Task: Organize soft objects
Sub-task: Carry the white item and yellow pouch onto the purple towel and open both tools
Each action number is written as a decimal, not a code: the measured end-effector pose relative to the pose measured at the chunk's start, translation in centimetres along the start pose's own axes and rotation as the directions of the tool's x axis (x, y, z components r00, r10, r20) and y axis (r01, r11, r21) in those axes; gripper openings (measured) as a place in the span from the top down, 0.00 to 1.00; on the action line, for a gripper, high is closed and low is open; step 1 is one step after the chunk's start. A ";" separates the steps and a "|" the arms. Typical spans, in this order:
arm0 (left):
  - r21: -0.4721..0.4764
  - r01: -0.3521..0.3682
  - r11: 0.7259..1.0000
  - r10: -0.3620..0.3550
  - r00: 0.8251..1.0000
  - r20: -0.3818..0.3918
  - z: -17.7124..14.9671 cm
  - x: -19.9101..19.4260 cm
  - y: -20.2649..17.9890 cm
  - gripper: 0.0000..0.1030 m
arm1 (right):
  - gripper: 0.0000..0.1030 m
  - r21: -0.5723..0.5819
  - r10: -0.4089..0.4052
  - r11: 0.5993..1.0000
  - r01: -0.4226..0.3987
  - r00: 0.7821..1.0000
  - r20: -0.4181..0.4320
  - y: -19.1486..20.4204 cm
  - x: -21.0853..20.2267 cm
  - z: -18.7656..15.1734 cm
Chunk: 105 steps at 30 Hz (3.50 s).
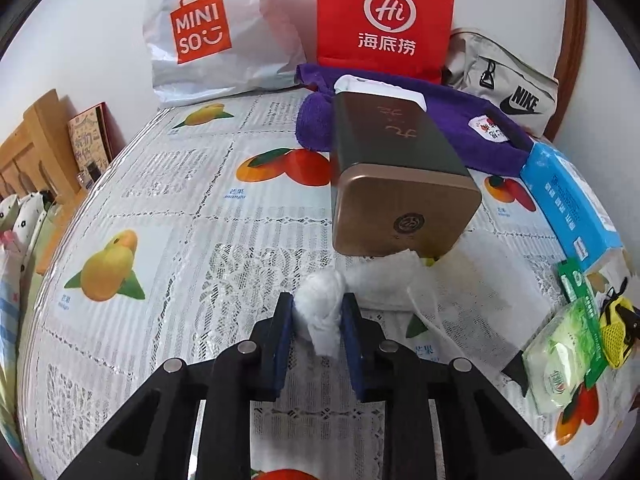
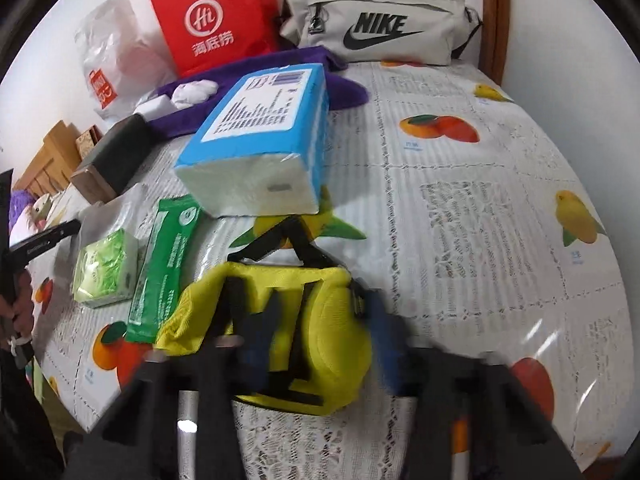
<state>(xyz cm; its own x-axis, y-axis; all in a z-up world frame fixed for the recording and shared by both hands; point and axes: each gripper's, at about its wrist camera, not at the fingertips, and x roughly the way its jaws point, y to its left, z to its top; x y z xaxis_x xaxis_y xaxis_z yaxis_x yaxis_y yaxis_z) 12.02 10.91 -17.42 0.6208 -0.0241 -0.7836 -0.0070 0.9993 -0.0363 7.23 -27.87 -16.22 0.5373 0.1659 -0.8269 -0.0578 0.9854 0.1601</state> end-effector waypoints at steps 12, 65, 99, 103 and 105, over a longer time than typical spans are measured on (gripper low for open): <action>-0.057 0.024 0.998 -0.021 0.998 0.054 0.6 -4.1 0.4 0.78 | 0.74 -0.052 0.027 0.998 -0.023 0.996 0.080 1.0 -4.1 1.5; -0.123 0.036 0.992 -0.025 0.996 0.089 15.7 -1.3 -1.2 0.78 | 0.74 -0.159 0.145 0.980 -0.117 0.973 0.179 6.9 4.3 23.1; -0.084 0.089 0.992 -0.096 0.992 -0.084 22.3 10.4 -4.5 0.78 | 0.74 -0.229 0.027 0.973 -0.027 1.000 -0.003 9.0 15.0 26.8; -0.091 0.094 0.991 -0.103 0.989 -0.107 22.5 11.3 -4.5 0.77 | 0.73 -0.230 0.026 0.973 -0.030 0.999 -0.021 9.0 15.5 27.0; -0.096 0.088 0.991 -0.099 0.988 -0.116 22.6 11.7 -4.5 0.76 | 0.72 -0.233 0.024 0.972 -0.031 0.999 -0.035 9.0 15.7 27.0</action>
<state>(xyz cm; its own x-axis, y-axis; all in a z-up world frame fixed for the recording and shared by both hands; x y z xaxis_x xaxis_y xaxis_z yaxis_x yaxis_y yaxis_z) 37.04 6.76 -12.38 0.5236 -0.1259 -0.8426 -0.0280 0.9859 -0.1647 37.87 -17.42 -13.24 0.5060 0.1904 -0.8412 -0.2690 0.9615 0.0559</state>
